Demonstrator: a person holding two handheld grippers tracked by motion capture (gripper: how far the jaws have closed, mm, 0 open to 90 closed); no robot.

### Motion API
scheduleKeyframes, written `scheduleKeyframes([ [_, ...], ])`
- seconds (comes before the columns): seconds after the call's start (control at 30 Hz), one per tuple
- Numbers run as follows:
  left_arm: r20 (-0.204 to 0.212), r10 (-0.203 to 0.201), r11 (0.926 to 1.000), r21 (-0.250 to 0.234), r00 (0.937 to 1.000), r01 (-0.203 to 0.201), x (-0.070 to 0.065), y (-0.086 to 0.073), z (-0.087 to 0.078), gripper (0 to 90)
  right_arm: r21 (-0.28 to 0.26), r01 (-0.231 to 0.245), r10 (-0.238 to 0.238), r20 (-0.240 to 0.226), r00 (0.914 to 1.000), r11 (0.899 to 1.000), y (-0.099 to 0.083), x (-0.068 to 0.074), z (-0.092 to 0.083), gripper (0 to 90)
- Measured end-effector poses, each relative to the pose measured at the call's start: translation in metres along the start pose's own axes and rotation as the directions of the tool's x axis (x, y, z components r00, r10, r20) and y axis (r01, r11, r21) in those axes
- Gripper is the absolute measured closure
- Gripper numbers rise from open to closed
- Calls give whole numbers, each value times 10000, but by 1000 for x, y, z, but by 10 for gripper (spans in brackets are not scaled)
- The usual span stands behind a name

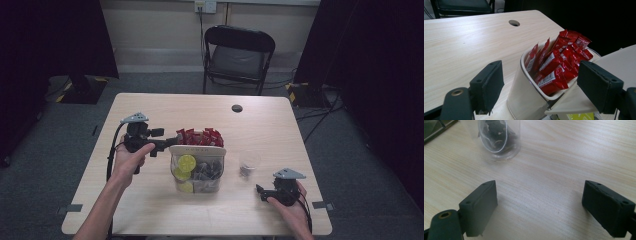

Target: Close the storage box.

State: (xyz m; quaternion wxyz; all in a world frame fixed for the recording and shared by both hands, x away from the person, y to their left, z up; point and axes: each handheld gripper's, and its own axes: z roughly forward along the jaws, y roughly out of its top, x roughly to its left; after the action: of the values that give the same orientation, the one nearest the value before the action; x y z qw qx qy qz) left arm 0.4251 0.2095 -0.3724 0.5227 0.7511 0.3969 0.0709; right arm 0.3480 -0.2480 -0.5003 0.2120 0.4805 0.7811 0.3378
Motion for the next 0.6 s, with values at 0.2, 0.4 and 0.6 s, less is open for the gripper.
scheduleKeyframes([
  [0.2,24,19,10000,72,10000,-19,-3,-1,0,208,-7,12,-12,1,10000,10000,0,0,0,125],
  [0.4,24,162,9996,243,9999,-162,-5,-3,0,206,-6,9,-9,-1,10000,10000,0,0,0,125],
  [0.6,-127,251,9986,472,9996,-245,-5,-9,-2,204,-7,12,-12,-1,10000,10000,0,0,0,125],
])
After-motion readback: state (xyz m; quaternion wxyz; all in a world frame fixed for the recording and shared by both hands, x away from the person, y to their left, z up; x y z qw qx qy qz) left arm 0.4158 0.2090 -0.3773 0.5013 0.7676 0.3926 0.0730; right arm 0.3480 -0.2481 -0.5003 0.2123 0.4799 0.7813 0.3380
